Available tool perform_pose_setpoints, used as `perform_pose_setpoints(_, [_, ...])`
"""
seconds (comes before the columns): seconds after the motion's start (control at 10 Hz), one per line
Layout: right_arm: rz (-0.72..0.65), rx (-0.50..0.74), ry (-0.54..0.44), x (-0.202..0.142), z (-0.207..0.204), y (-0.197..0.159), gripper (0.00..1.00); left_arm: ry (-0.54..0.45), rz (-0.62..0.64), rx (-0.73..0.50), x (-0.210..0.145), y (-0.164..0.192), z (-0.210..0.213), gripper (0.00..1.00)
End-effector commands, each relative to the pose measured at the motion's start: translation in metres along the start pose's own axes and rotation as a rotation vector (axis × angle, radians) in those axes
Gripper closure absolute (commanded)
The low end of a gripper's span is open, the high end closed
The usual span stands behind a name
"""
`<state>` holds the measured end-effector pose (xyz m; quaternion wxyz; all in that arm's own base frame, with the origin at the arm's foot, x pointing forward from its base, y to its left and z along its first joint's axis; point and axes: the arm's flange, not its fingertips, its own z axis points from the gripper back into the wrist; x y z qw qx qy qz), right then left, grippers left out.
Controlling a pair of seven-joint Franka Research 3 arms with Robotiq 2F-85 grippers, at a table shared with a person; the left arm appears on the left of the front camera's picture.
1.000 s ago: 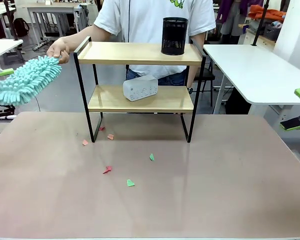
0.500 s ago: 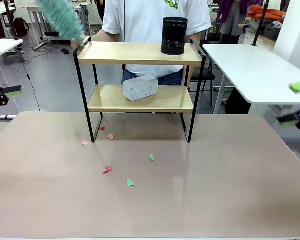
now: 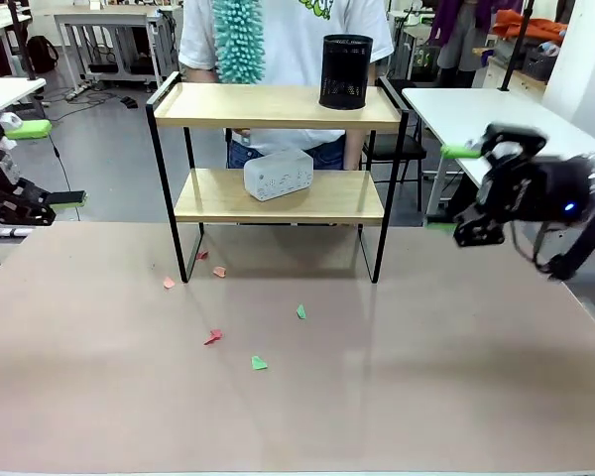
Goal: Clean the shelf.
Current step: Hand the Duster back to the human.
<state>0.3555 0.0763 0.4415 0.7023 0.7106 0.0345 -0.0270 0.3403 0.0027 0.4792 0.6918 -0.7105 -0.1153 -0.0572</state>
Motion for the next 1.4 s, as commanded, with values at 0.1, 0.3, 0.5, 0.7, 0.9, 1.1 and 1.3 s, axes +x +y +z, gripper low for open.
perform_pose_setpoints(0.1, [0.039,-0.003,-0.032,-0.0058,0.0078,0.0189,0.0,-0.007,-0.028,-0.012,-0.003,-0.0118,0.0057,0.0])
perform_pose_setpoints(0.3, [0.039,-0.003,-0.032,-0.0058,0.0078,0.0189,0.0,-0.007,-0.028,-0.012,-0.003,-0.0118,0.0057,0.0])
perform_pose_setpoints(0.5, [0.039,-0.003,-0.032,-0.0058,0.0078,0.0189,0.0,-0.007,-0.028,-0.012,-0.003,-0.0118,0.0057,0.0])
perform_pose_setpoints(0.7, [0.039,-0.003,-0.032,-0.0058,0.0078,0.0189,0.0,-0.007,-0.028,-0.012,-0.003,-0.0118,0.0057,0.0])
perform_pose_setpoints(0.9, [0.039,-0.003,-0.032,-0.0058,0.0078,0.0189,0.0,-0.007,-0.028,-0.012,-0.003,-0.0118,0.0057,0.0])
perform_pose_setpoints(1.1, [0.039,-0.003,-0.032,-0.0058,0.0078,0.0189,0.0,-0.007,-0.028,-0.012,-0.003,-0.0118,0.0057,0.0])
perform_pose_setpoints(1.3, [0.039,-0.003,-0.032,-0.0058,0.0078,0.0189,0.0,-0.007,-0.028,-0.012,-0.003,-0.0118,0.0057,0.0])
